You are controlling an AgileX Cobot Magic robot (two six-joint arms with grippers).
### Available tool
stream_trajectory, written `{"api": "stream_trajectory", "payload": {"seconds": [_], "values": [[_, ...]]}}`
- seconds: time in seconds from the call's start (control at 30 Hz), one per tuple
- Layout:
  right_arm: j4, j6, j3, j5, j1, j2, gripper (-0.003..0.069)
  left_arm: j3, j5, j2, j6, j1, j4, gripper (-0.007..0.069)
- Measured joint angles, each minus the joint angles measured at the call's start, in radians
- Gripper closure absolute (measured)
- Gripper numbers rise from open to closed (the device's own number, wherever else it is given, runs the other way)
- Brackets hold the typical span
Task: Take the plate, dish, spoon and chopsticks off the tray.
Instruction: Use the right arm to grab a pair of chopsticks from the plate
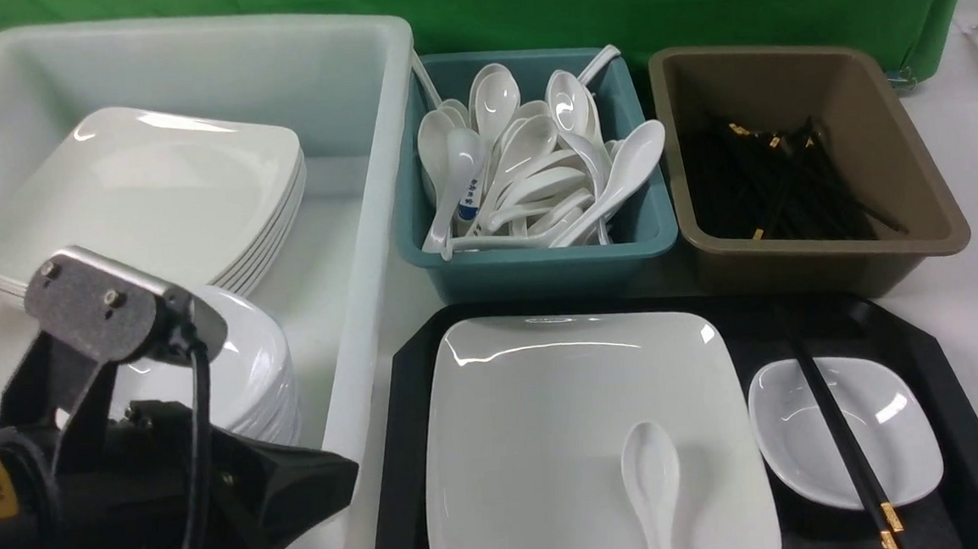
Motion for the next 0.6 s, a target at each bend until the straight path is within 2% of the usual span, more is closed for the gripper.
{"api": "stream_trajectory", "payload": {"seconds": [0.13,0.23,0.33,0.47,0.6], "values": [[0.0,-0.214,-0.258,0.281,0.0,0.227,0.0421,0.0,0.0,0.0,0.034,0.0,0.0,0.0607],[-0.001,-0.387,-0.479,0.527,0.0,0.546,0.0421,-0.004,-0.026,0.0,0.058,0.0,-0.013,0.0607],[-0.001,-0.465,-0.647,0.711,0.0,0.837,0.0416,-0.012,-0.029,-0.011,0.097,0.0,-0.053,0.0607],[-0.001,-0.486,-0.75,0.792,0.0,1.095,0.0412,-0.013,-0.029,-0.04,0.214,-0.001,-0.148,0.0607],[-0.008,-0.494,-0.793,0.781,0.023,1.228,0.0408,-0.014,-0.028,-0.062,0.316,-0.001,-0.21,0.0607]]}}
